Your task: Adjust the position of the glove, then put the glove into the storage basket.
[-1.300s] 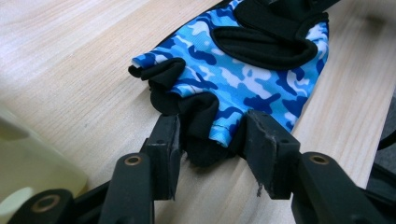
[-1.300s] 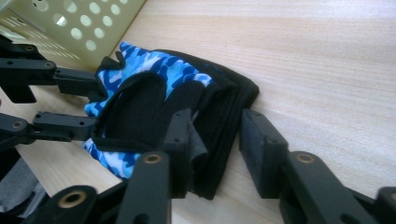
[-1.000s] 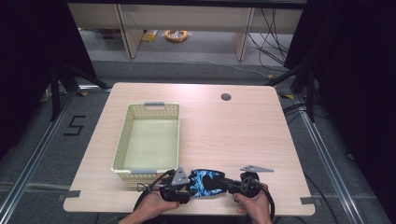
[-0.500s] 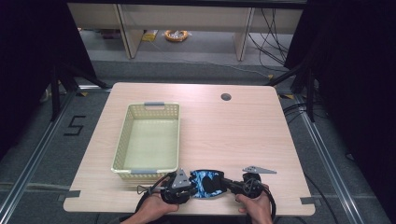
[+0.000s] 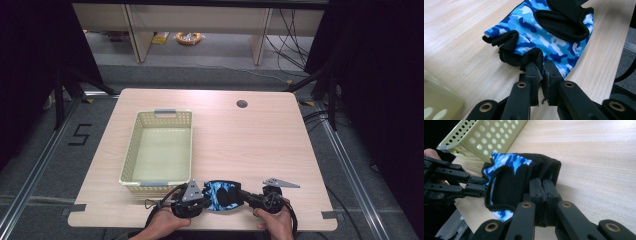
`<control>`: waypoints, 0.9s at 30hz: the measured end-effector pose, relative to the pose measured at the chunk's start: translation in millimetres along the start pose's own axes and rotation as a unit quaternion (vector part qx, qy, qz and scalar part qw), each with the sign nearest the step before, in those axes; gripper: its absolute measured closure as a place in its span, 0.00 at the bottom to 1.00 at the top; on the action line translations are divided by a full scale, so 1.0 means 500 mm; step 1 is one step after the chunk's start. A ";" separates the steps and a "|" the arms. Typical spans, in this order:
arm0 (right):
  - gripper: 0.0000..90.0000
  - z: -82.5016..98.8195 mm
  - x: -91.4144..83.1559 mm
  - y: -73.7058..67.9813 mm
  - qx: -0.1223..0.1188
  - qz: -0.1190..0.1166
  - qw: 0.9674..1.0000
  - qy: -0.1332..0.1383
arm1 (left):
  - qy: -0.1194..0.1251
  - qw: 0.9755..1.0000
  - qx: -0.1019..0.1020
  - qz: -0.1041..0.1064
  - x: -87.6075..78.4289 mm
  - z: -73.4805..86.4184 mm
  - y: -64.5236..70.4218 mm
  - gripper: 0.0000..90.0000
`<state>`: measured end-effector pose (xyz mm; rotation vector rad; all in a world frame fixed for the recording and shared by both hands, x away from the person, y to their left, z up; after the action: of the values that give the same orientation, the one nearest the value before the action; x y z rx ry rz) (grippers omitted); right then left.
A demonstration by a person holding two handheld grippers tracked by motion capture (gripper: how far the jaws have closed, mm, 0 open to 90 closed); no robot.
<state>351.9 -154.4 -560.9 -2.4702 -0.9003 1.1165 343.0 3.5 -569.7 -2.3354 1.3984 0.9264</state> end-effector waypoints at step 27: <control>0.98 -0.055 -0.027 -0.068 -0.051 -0.022 0.997 0.046 | 0.060 0.998 -0.010 -0.014 -0.084 -0.054 -0.007 0.92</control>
<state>351.5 -136.8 -518.3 -2.5455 -1.0029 0.9567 342.6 20.1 -522.6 -2.4550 1.4039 0.8089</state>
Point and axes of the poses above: each handheld gripper's, and its own axes: x roughly forward along the jaws, z roughly out of its underside, y roughly to its right, the point moved 9 cm from there along x, roughly forward along the jaws, and after that the axes turned 4 degrees about z, right-handed, at the moved point
